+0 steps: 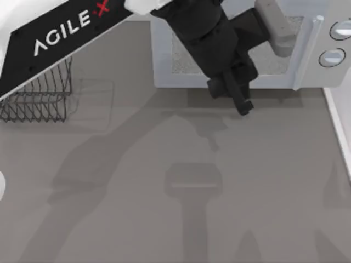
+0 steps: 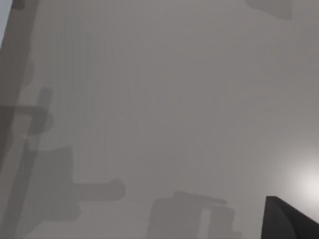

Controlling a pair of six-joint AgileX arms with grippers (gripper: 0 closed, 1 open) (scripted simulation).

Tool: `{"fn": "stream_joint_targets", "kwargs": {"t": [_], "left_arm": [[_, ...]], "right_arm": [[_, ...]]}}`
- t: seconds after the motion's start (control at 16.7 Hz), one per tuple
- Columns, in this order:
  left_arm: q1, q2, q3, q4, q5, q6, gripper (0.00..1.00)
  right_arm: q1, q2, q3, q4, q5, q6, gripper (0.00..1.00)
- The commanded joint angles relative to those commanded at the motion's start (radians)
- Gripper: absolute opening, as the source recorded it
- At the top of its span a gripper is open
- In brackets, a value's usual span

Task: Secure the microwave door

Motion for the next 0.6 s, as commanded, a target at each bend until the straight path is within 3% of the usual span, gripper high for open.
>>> {"fn": "stream_joint_targets", "kwargs": {"t": [0.6], "left_arm": [[-0.013,0.046,0.104,-0.003,-0.011,-0.021,0.0]], "right_arm": [[0.0,0.0,0.0,0.0,0.0,0.0,1.0]]}}
